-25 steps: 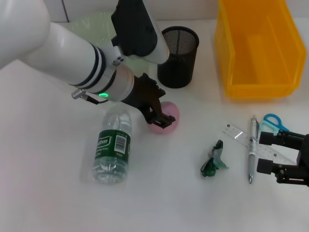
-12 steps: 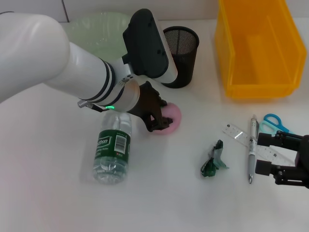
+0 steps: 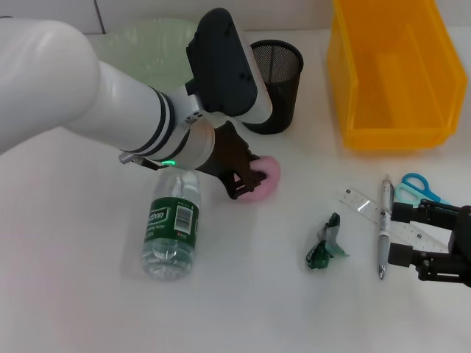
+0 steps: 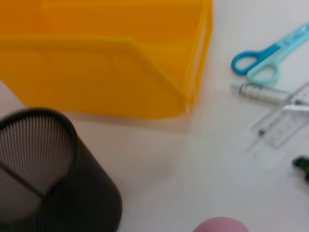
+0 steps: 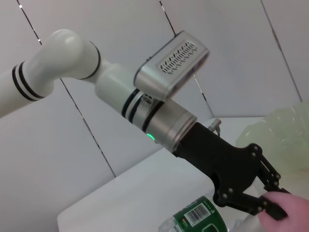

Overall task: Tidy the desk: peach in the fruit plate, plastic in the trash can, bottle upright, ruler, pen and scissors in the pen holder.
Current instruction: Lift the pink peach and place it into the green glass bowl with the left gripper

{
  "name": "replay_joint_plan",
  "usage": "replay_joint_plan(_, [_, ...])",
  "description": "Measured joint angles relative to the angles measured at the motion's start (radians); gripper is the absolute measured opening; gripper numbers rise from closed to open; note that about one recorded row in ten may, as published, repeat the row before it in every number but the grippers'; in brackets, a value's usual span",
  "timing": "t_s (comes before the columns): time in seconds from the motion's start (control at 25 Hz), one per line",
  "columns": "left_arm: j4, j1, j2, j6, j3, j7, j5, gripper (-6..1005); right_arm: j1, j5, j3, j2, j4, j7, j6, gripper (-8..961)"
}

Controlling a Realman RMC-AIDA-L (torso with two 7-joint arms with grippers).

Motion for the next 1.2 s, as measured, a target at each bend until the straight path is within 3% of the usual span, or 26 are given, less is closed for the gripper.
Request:
replay_joint_plan(0.04, [0.000, 0.000, 0.000, 0.000, 0.000, 0.000, 0.000, 247, 0.000, 0.000, 0.000, 0.000, 0.000, 0.000, 0.000, 828])
replay_joint_plan(0.08, [0.090, 0.040, 0.002, 0.021, -0.023, -0.007, -0.004, 242, -0.001, 0.000, 0.001, 0.000, 0.000, 0.000, 0.000, 828])
replay_joint_plan(0.24, [0.211, 0.095, 0.007, 0.063, -0.096, -0.006, -0.005, 222, -0.002, 0.000, 0.003, 0.000, 0.000, 0.000, 0.000, 828])
replay_joint_plan(0.28, [0.290, 0.130, 0.008, 0.091, -0.201, 0.003, -0.005, 217, -0.003, 0.000, 0.003, 0.000, 0.000, 0.000, 0.000, 828])
replay_joint_plan(0.44, [0.310, 0.140, 0.009, 0.075, -0.285, 0.009, -0.003, 181, -0.004, 0.000, 0.003, 0.002, -0.001, -0.001, 0.000, 828])
replay_joint_plan(0.48, [0.280, 0.140, 0.009, -0.006, -0.365, 0.010, 0.002, 172, -0.003, 0.001, 0.002, 0.003, 0.000, -0.001, 0.000, 828])
replay_joint_plan(0.64, [0.188, 0.120, 0.009, -0.139, -0.421, 0.004, 0.004, 120, 0.000, 0.001, 0.002, 0.006, 0.000, -0.002, 0.000, 828])
replay_joint_plan(0.68, [0.058, 0.067, 0.009, -0.222, -0.490, -0.012, 0.005, 116, 0.002, 0.001, 0.002, 0.008, 0.000, -0.002, 0.000, 828])
replay_joint_plan(0.72, [0.058, 0.067, 0.009, -0.222, -0.490, -0.012, 0.005, 113, 0.002, 0.001, 0.002, 0.008, 0.000, -0.002, 0.000, 828])
replay_joint_plan(0.84, [-0.109, 0.000, 0.010, -0.282, -0.567, -0.025, 0.007, 120, 0.005, 0.005, 0.002, 0.010, 0.008, -0.002, 0.000, 828])
replay_joint_plan(1.2, [-0.098, 0.033, 0.009, -0.334, -0.566, -0.029, 0.001, 255, 0.027, 0.006, 0.001, 0.011, 0.030, -0.002, 0.000, 828])
